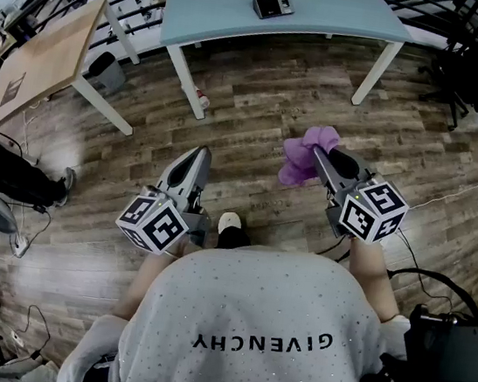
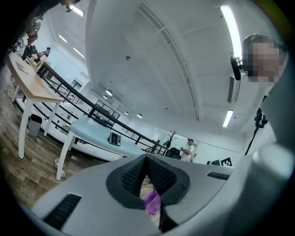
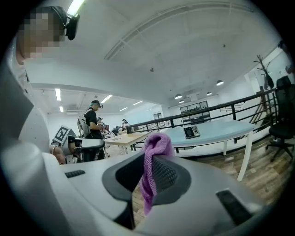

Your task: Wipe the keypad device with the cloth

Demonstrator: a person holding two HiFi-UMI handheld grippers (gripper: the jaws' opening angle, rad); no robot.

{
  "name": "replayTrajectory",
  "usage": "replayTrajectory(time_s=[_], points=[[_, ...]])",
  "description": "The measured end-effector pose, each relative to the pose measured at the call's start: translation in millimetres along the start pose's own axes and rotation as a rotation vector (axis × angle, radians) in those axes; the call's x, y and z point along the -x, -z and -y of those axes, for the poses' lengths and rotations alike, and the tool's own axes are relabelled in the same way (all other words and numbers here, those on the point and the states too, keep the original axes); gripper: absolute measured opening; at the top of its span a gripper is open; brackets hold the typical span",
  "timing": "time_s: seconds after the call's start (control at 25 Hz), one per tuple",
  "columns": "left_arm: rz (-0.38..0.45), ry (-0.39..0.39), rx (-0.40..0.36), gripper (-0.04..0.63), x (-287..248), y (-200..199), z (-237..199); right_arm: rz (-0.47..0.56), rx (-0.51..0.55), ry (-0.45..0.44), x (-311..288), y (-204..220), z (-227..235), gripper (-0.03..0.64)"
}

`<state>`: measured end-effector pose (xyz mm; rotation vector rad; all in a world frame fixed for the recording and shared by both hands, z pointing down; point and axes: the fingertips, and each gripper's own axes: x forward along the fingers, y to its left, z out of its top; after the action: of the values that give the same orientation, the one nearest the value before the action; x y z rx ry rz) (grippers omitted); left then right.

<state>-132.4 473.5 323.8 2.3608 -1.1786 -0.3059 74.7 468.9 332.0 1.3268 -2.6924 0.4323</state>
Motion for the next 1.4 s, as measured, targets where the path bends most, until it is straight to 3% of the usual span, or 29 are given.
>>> replayTrajectory(time_s=[0.68,0.96,1.12,1.28,1.4], points=[[-0.034,-0.003,0.010,0.002,8,12,24,-0.022,-0.005,0.013,24,9,2,0.044],[-0.025,-0.026,0.014,0.002,-6,15,4,0.010,-0.073,0.024,14,10,19,0.044],[-0.063,-0.023,0.006,0.002,-34,14,-20,0.047,-0.124,0.027,-11,-6,42,0.044],[-0.056,-0.021,-0.018,0.002,-72,-11,-51,0.065,-0.134,0.035,-49,-28,65,0.044],[-0.015,0.036,0.010,0.002,-108,-41,-70,0.104,-0.124,0.064,-82,-54,87,0.046]])
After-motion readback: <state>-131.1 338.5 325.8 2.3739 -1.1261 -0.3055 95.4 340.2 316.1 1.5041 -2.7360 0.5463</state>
